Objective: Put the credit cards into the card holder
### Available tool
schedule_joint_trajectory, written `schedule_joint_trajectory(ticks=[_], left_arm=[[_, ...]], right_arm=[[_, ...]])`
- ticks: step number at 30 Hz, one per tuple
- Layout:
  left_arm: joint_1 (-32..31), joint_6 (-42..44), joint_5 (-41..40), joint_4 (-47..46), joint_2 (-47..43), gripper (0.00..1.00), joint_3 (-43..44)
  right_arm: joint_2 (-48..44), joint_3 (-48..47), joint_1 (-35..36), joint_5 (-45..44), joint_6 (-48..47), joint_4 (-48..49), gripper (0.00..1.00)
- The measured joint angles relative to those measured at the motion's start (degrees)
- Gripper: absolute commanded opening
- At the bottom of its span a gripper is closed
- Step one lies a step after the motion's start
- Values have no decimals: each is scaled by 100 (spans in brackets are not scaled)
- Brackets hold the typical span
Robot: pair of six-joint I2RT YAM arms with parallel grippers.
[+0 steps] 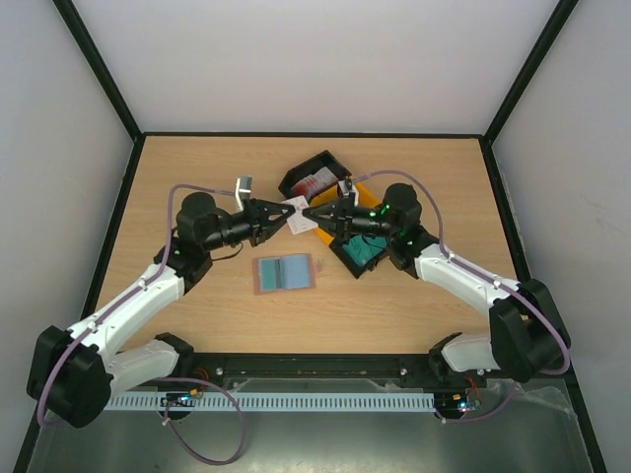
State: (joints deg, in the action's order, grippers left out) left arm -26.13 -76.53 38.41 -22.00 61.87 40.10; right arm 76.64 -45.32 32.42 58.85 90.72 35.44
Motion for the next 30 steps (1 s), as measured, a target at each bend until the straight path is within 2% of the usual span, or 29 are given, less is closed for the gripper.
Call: schedule_joint_trajectory(ticks=[2, 5, 9, 12, 15, 18, 22, 24, 27, 28, 30], left_arm=[[-101, -31, -11, -11, 9, 4, 0], [-179, -48, -31, -50, 26, 2, 0], [-186, -9, -52, -26, 24, 2, -2], [-184, 50, -46, 46, 2, 2, -42], [-184, 55, 15, 85, -72, 2, -155], [-184, 59, 114, 136, -160, 2, -203], [-177, 101, 291, 221, -264, 4, -210], [-168, 149, 348, 238, -334, 13, -219], [-162, 258, 428, 343, -450, 39, -238], [-162, 332, 448, 400, -485, 52, -256], [-162, 586, 413, 658, -568, 63, -269]], right_arm=[[-15, 61, 22, 24, -7, 63, 14], [-15, 120, 57, 59, -70, 63, 29], [-122, 111, 66, -4, -592, -380, 31], [-262, 111, 66, -79, -1099, -796, 25], [-339, 125, 72, -96, -1456, -949, 11], [-413, 190, 114, -129, -1635, -949, 4], [-553, 271, 273, -247, -1746, -890, 2], [-632, 289, 350, -345, -1790, -887, 2], [-730, 317, 518, -518, -1849, -822, 2], [-774, 332, 597, -608, -1880, -813, 2], [-841, 374, 686, -776, -1982, -848, 2]])
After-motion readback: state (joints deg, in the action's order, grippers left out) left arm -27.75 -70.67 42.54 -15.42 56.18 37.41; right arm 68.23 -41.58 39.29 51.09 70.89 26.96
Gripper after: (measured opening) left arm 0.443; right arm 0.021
